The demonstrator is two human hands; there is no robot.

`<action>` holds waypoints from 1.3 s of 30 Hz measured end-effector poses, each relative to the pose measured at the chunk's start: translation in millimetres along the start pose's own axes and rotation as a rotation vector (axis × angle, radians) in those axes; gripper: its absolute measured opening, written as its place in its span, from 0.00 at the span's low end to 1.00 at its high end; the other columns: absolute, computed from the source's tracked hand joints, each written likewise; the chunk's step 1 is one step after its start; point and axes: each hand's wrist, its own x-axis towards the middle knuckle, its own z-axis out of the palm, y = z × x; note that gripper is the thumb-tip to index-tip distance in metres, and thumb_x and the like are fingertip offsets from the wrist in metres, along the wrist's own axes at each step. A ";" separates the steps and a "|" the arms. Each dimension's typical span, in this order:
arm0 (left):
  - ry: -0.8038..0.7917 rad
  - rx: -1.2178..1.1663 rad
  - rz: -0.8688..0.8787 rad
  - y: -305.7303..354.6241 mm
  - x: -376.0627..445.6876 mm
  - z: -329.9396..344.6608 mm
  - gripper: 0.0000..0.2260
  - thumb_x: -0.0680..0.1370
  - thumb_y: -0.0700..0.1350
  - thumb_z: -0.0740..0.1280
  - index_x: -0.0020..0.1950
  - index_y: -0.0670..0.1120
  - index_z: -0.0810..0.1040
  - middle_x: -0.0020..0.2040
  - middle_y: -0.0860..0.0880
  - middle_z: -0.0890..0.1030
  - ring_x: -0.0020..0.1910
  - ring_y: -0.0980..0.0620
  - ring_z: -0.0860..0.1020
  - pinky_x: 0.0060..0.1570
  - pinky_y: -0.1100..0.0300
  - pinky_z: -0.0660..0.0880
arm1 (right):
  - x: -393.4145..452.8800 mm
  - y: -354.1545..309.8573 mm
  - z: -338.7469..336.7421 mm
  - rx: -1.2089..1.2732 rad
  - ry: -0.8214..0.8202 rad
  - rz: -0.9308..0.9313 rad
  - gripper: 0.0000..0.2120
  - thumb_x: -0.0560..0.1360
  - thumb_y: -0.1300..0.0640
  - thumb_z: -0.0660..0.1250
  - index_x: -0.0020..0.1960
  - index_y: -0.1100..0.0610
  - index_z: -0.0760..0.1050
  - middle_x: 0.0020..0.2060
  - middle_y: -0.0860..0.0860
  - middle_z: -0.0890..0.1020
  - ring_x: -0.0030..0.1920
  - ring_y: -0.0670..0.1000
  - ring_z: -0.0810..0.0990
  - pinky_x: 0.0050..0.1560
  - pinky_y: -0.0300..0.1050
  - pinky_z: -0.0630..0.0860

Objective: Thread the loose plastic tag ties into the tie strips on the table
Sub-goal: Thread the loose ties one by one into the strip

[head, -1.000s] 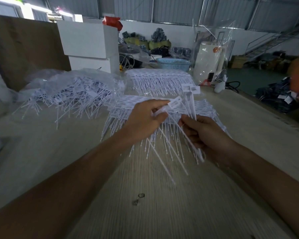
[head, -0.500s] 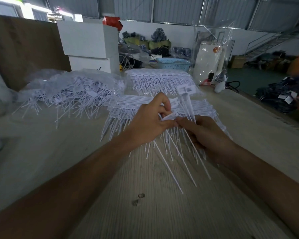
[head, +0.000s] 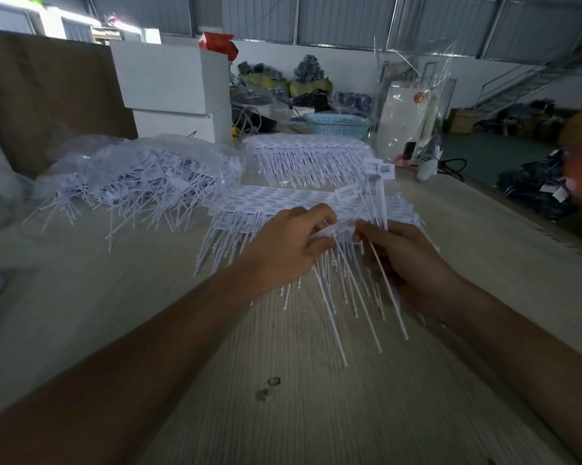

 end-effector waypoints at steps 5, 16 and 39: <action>0.058 0.087 0.085 3.1 0.1 -2.2 0.11 0.79 0.45 0.69 0.61 0.43 0.78 0.52 0.44 0.81 0.52 0.43 0.78 0.49 0.45 0.76 | 0.0 0.5 0.2 0.005 -0.011 -0.048 0.16 0.79 0.46 0.67 0.38 0.54 0.81 0.25 0.50 0.67 0.24 0.48 0.64 0.25 0.39 0.60; 0.093 -0.240 -0.015 14.6 3.1 -1.5 0.06 0.79 0.37 0.68 0.49 0.36 0.83 0.39 0.53 0.82 0.37 0.66 0.79 0.40 0.73 0.70 | -1.6 0.5 -1.9 0.080 -0.002 -0.164 0.14 0.79 0.52 0.68 0.40 0.61 0.79 0.22 0.47 0.64 0.23 0.47 0.61 0.24 0.39 0.59; 0.121 -0.743 -0.253 4.5 6.5 -13.7 0.06 0.79 0.37 0.69 0.55 0.38 0.80 0.40 0.41 0.85 0.37 0.46 0.83 0.37 0.53 0.81 | -2.1 1.3 -1.2 -0.050 -0.049 -0.127 0.16 0.79 0.46 0.67 0.41 0.57 0.80 0.23 0.47 0.62 0.23 0.46 0.59 0.24 0.39 0.58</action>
